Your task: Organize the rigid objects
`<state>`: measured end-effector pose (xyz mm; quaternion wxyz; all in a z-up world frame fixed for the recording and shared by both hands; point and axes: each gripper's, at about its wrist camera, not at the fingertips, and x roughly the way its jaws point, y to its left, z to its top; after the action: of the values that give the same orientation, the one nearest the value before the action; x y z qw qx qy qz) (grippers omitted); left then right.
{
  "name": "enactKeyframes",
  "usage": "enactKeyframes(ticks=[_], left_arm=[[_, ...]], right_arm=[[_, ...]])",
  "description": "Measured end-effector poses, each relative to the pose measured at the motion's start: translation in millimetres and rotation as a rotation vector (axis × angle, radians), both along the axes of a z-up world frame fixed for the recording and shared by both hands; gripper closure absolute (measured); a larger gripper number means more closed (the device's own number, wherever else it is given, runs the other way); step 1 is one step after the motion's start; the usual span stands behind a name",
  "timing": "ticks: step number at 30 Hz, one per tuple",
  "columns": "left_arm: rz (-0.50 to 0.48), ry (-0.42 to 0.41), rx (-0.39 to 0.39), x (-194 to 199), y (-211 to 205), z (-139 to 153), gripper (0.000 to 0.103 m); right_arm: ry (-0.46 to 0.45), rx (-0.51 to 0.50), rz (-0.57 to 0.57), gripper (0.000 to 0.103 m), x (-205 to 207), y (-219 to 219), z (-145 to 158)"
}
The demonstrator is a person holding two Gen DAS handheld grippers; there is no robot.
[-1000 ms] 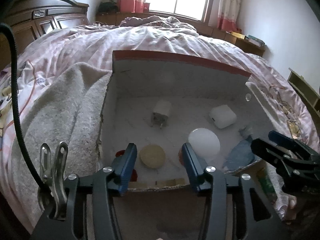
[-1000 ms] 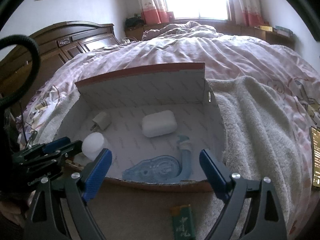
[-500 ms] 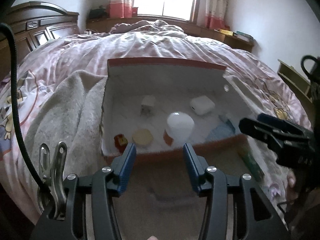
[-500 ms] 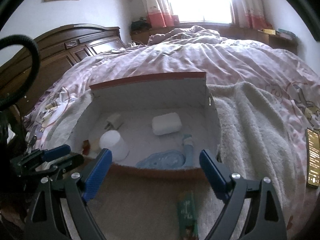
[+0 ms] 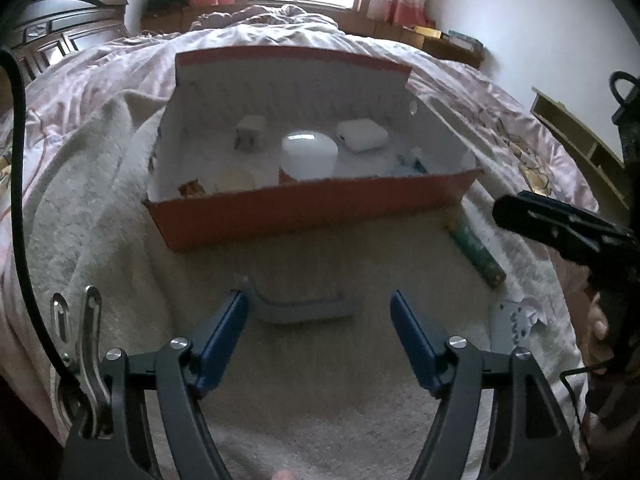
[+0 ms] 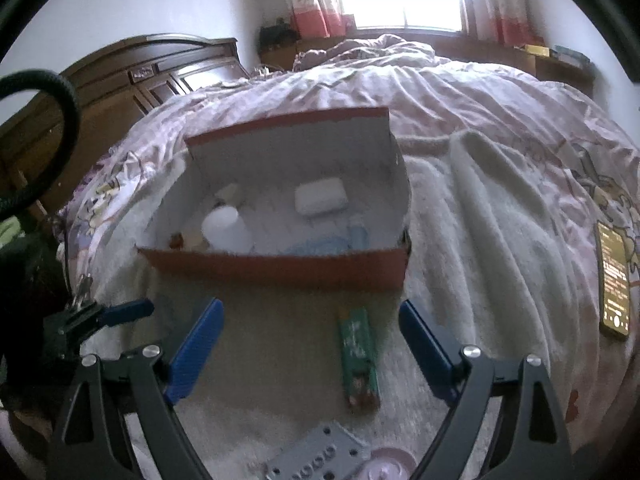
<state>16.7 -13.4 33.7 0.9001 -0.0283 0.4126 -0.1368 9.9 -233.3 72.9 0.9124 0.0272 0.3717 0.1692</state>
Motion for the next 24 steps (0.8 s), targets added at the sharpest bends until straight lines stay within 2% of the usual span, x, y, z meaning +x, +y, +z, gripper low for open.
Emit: enactKeyframes(ticks=[13, 19, 24], left_arm=[[-0.009, 0.018, 0.068, 12, -11, -9, 0.027], [-0.024, -0.019, 0.235, 18, -29, -15, 0.027], [-0.014, -0.005, 0.201, 20, -24, -17, 0.03]], right_arm=[[0.086, 0.001, 0.006, 0.011, -7, -6, -33], [0.103, 0.005, 0.018, 0.011, -6, -3, -38], [0.115, 0.012, 0.02, 0.011, -5, -3, -41]])
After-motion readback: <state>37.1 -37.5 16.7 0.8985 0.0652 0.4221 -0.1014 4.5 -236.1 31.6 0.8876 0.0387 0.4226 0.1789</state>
